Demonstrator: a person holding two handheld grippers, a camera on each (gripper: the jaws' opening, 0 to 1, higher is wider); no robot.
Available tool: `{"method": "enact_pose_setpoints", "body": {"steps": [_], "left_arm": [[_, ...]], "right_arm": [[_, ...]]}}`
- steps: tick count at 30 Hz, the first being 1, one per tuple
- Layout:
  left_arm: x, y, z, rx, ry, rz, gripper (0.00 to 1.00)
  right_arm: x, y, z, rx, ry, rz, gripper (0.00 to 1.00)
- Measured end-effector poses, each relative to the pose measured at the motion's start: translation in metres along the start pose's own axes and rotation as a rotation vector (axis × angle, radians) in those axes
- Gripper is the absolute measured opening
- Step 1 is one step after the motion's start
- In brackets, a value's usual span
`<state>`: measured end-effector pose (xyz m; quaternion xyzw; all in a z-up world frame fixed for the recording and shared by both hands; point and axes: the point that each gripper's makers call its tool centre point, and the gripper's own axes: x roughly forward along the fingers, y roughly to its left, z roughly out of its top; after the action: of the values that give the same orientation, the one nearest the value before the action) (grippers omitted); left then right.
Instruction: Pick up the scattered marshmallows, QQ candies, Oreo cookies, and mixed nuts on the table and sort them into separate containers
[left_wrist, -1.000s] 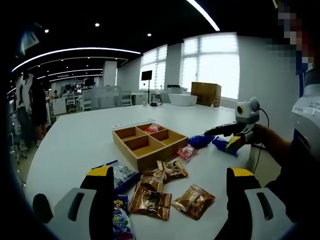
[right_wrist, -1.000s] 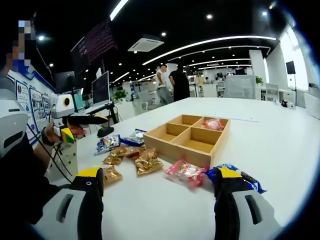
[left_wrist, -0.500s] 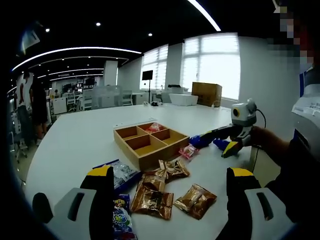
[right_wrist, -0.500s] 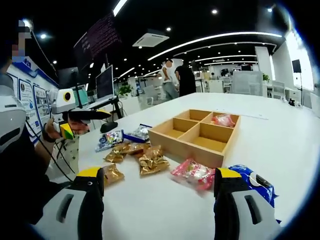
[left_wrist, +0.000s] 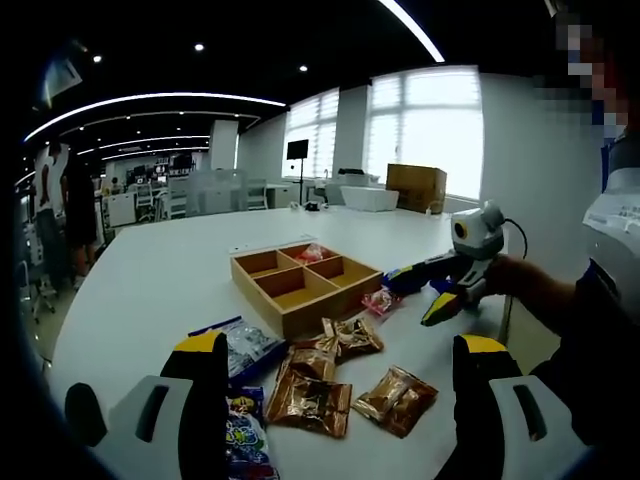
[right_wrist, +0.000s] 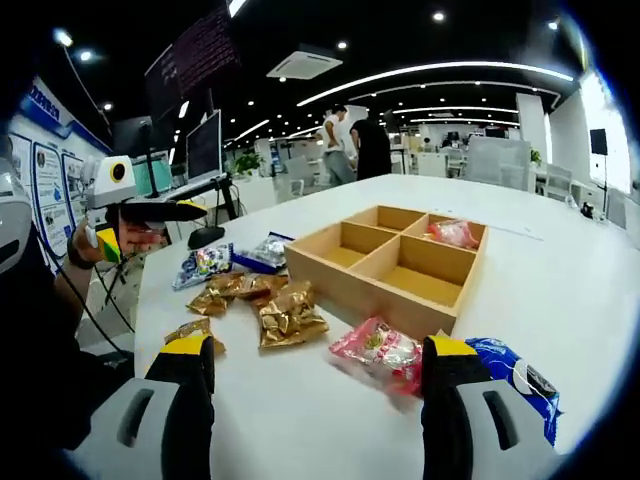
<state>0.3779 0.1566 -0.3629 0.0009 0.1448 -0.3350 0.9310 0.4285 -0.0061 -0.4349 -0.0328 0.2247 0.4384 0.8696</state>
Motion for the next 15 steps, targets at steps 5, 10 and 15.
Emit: {"method": "enact_pose_setpoints", "body": {"steps": [5, 10, 15], "left_arm": [[0.002, 0.002, -0.002, -0.005, 0.002, 0.002, 0.97], [0.006, 0.001, -0.003, -0.011, 0.003, -0.005, 0.97], [0.008, -0.001, -0.001, -0.007, -0.002, -0.016, 0.97]], "right_arm": [[0.004, -0.005, 0.000, -0.042, 0.013, -0.035, 0.74], [0.009, -0.009, -0.005, -0.092, 0.046, -0.050, 0.68], [0.012, -0.011, -0.006, -0.099, 0.055, -0.054, 0.65]]}}
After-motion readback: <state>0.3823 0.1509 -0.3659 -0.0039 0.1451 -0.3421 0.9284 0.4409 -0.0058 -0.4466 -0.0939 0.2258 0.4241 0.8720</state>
